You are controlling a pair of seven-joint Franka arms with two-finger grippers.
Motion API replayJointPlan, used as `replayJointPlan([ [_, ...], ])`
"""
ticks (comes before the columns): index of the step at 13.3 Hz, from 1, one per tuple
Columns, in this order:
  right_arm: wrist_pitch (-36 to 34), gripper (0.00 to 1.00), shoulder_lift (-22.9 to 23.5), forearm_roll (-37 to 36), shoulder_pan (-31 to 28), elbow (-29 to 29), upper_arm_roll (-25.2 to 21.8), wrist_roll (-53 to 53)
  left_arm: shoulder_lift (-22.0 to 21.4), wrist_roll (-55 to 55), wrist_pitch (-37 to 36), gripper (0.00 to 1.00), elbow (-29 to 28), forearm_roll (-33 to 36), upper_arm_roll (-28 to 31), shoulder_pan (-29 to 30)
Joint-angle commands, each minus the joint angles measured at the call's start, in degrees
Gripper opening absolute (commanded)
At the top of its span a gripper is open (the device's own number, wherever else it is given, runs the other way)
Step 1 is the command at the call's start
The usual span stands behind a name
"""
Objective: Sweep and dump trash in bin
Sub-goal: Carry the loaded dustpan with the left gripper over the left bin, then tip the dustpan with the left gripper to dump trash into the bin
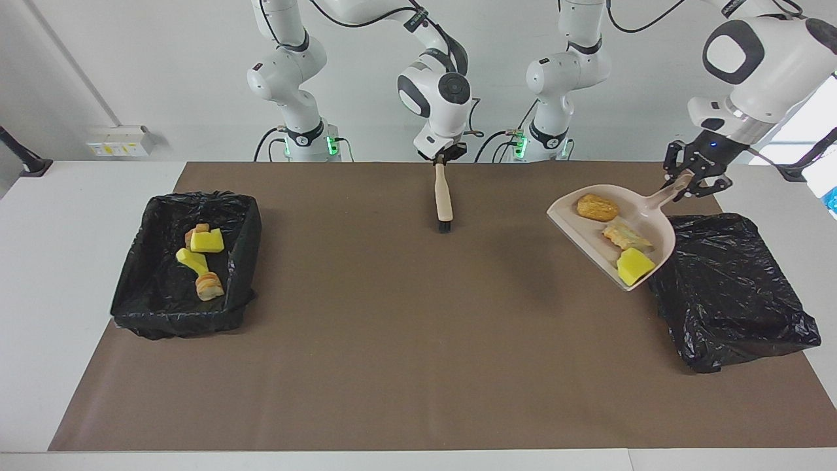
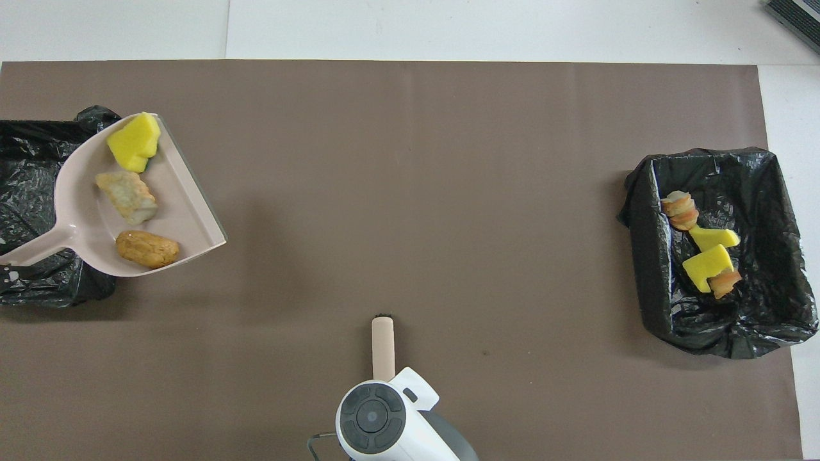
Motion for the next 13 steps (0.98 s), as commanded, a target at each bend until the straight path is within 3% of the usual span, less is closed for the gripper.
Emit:
replayJointPlan([
  [1, 1.5, 0.07, -0.46, 2.11, 0.2, -0.04, 0.02, -1.35, 6.13, 3.99, 1.86, 0.0, 8.43, 3.27, -0.61, 3.54],
  [3, 0.1, 0.56, -0.37, 1.85, 0.2, 0.57, 0.02, -2.16, 10.43, 7.58, 3.45, 0.0, 12.92, 6.7, -0.61, 6.69],
  [4, -1.04, 0.63, -0.28, 1.24, 0.2, 1.18, 0.02, -2.07, 12.81, 9.43, 4.5, 0.0, 15.47, 7.07, -0.53, 7.67],
  [6, -2.1, 0.67, -0.63, 1.23, -0.41, 2.33, -0.16, -2.24, 17.9, 11.73, 7.14, 0.0, 20.3, 8.82, -0.53, 10.04],
  [7, -3.67, 0.79, -0.98, 1.23, -1.11, 3.29, -0.5, -2.42, 19.93, 14.0, 8.37, 0.0, 21.89, 11.18, -0.53, 11.88],
  [8, -5.52, 1.0, -1.86, 0.8, -2.16, 4.52, -0.6, -2.5, 20.99, 15.59, 9.51, 0.0, 22.87, 12.77, -0.61, 13.64],
  [10, -9.3, 1.0, -5.1, -0.26, -6.28, 5.32, -0.77, -2.68, 21.44, 15.87, 11.54, 0.0, 22.88, 16.1, -0.53, 14.35],
  [13, -13.08, 1.0, -7.84, -5.34, -14.37, 8.73, -0.69, -4.07, 21.18, 15.17, 11.64, 0.0, 22.18, 31.54, -0.61, 13.13],
])
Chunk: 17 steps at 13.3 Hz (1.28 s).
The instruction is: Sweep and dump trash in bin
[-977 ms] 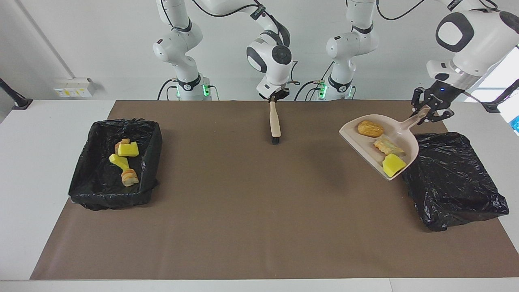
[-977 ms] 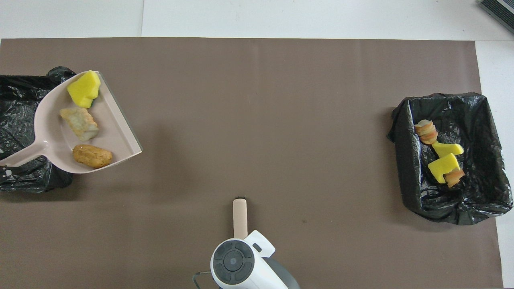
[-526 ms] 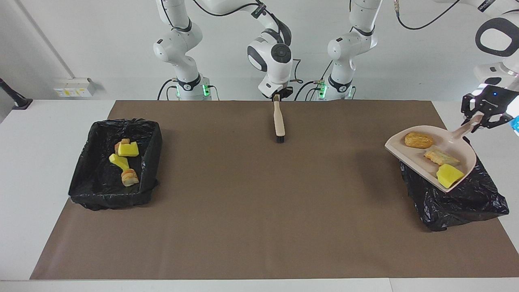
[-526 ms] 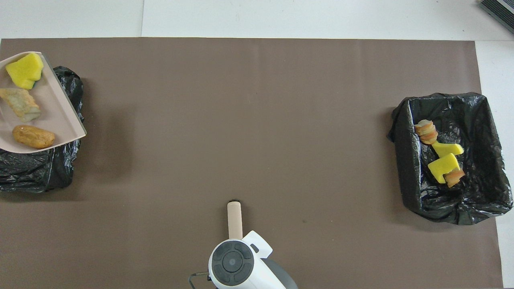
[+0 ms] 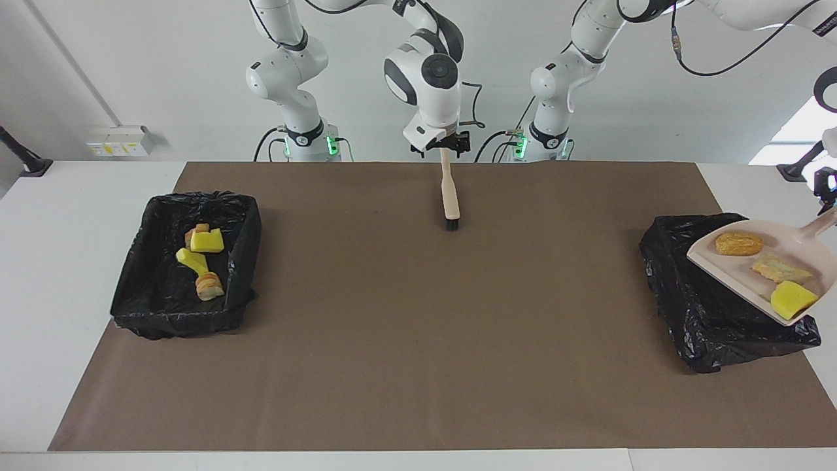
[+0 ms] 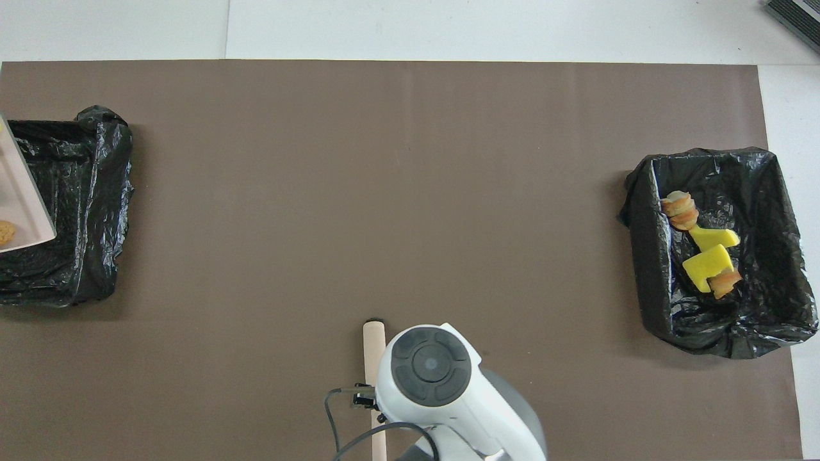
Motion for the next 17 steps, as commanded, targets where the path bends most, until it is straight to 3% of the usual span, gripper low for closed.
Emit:
replayJointPlan([
  [1, -3.63, 1.0, -1.7, -4.11, -6.22, 3.65, 0.4, -8.04, -0.27, -0.78, -1.57, 0.0, 0.59, 9.06, -0.61, -1.58],
  [4, -4.96, 1.0, -1.34, -5.36, -14.91, 7.88, 0.32, -26.32, -0.45, -0.87, -4.83, 0.0, 0.5, 13.27, -0.61, -2.28],
  [7, -6.27, 1.0, -1.26, -7.45, -22.92, 12.36, 0.23, -32.24, -0.36, -2.01, -6.07, 0.0, 0.68, 22.14, -0.62, -6.76],
  [9, -6.28, 1.0, -0.73, -13.16, -26.27, 15.26, 0.23, -41.17, -0.27, -2.63, -6.07, 0.0, 0.77, 26.99, -0.62, -8.87],
  [11, -6.28, 1.0, -0.82, -14.15, -30.3, 15.62, -0.47, -49.19, -0.01, -2.63, -6.07, 0.0, 1.12, 32.34, -0.7, -10.19],
  [17, -8.03, 1.0, -0.64, -15.99, -43.75, 18.0, -1.0, -55.81, 0.35, -2.55, -6.33, 0.0, 2.44, 43.95, -0.7, -14.76],
])
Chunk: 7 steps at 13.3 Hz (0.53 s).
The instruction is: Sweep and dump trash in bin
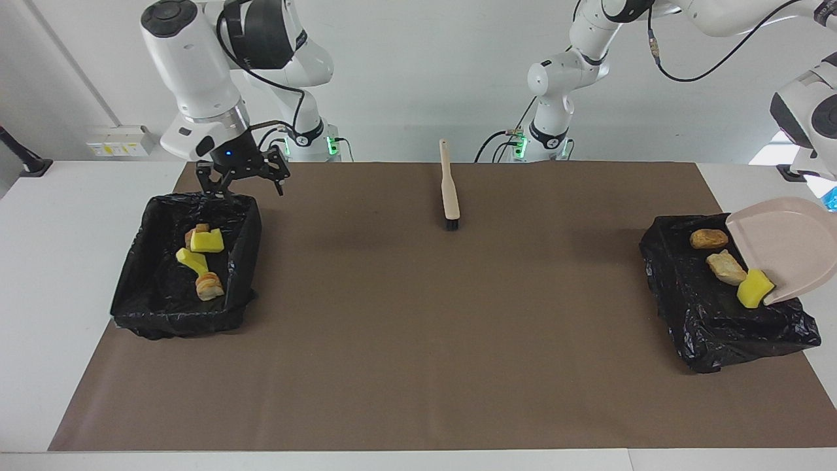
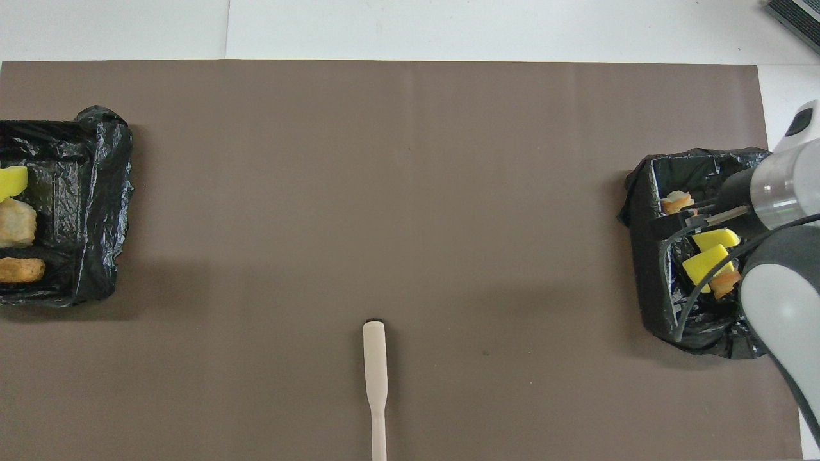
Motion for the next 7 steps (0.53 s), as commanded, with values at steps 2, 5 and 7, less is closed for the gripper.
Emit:
replayJointPlan([
  [2, -2.17, 1.0, 0.77, -0.48, -5.51, 1.92, 0.66, 0.08, 0.05, -0.11, -4.32, 0.0, 3.09, 5.1, 0.72, -4.13],
  [5, -10.41, 1.0, 2.25, -0.57, -5.43, 8.5, 0.93, 6.64, -0.3, 0.07, -6.62, 0.0, 5.21, 5.28, 0.72, -5.72],
  [7, -10.35, 1.0, 2.96, -0.39, -4.82, 8.78, 1.1, 9.39, -0.92, 0.24, -6.7, 0.0, 5.47, 5.81, 0.29, -5.72],
])
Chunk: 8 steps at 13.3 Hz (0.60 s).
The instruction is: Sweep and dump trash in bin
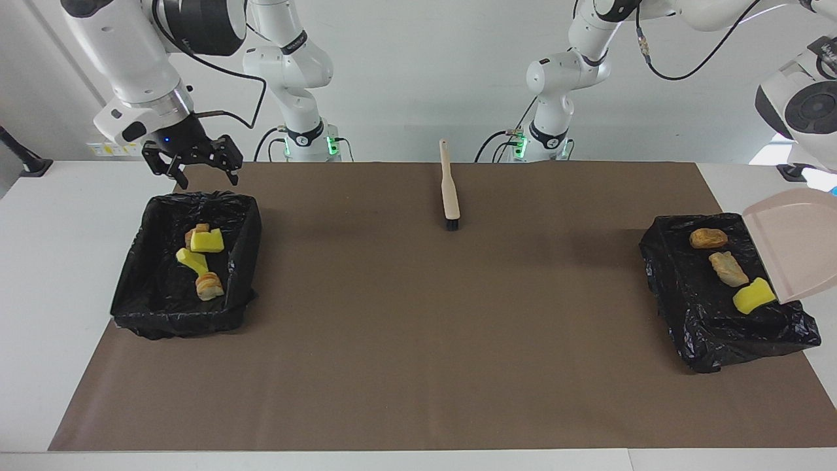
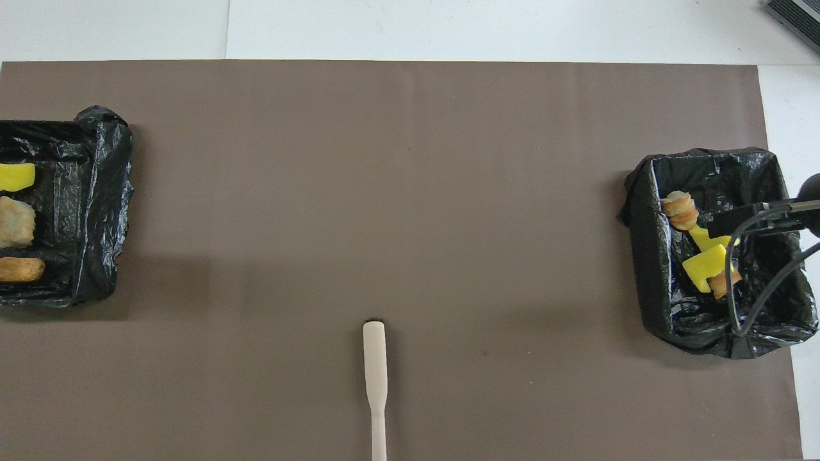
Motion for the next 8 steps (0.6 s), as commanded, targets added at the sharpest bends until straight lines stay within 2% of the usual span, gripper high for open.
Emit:
replayJointPlan([
  [1, -1.7, 1.0, 2.49, -0.3, 0.24, 2.89, 0.85, 3.25, -0.7, 0.24, -1.84, 0.0, 1.32, 1.31, 0.2, -1.04],
  [4, -2.49, 1.0, 4.59, -1.35, 0.06, 5.69, 0.94, 3.17, -0.79, 0.41, -5.09, 0.0, 3.86, -0.44, 0.02, -3.33],
  [6, -2.4, 1.0, 6.87, -2.49, 0.15, 9.38, 1.03, 2.73, -1.05, 0.41, -5.36, 0.0, 3.87, -6.22, 0.11, -3.24],
  [8, -1.88, 1.0, 7.06, -4.17, 0.59, 9.58, 1.2, 1.41, -1.41, -0.37, -6.14, 0.0, 4.04, -10.96, 0.02, -3.33],
])
